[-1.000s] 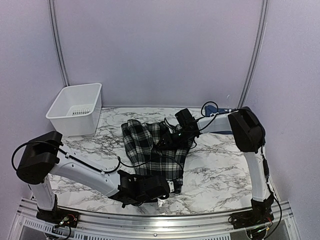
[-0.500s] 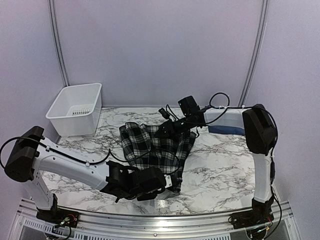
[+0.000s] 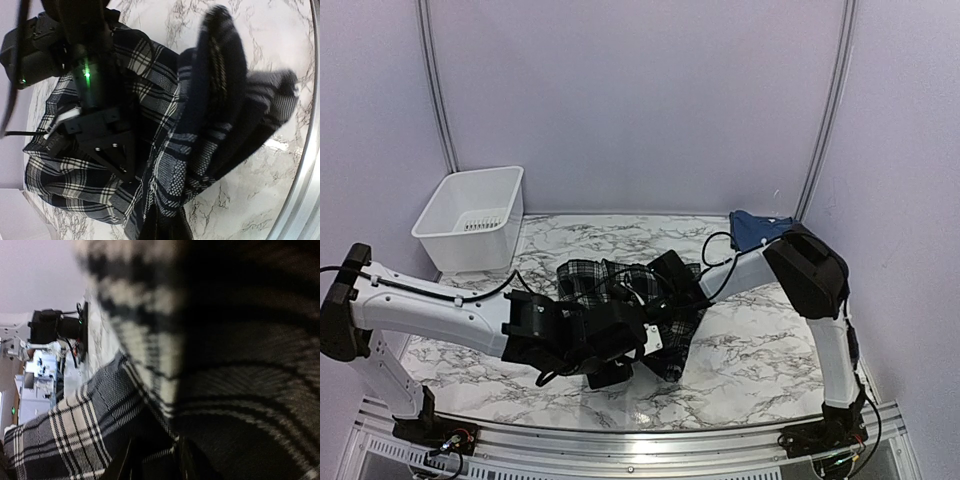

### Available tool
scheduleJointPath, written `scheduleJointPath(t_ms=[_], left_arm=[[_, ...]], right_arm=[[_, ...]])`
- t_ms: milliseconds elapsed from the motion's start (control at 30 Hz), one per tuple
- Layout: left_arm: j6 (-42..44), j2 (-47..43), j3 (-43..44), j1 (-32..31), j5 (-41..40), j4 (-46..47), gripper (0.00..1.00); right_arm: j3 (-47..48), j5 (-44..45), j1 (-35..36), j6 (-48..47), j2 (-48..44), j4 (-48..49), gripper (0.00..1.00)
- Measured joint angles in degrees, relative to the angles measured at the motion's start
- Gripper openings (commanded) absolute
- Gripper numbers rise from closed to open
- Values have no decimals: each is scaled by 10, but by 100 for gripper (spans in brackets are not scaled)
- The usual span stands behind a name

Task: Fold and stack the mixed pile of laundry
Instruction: Fold the rectangle-folded skirt at the center of the board.

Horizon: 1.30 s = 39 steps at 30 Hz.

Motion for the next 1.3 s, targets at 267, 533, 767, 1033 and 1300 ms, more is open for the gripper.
scheduleJointPath(t_ms=[267,533,767,1033,1300], left_arm=[[8,-43,84,49,63,-90,0],[20,-74,93,50,164,-122,0],[17,-83,93,49,242,-135,0],[13,-83,95,48,278,-148,0],[8,-77,106,89,292,-153,0]], right_arm=[[-94,-56,59,-11,-51,36,35],[-68,-66,82,-47,-98,-64,44],[165,-33,0,-129,-80,-211,52],[305,44,-70,-179,7,-275,55],[298,62,-70,-201,107,-315,43]])
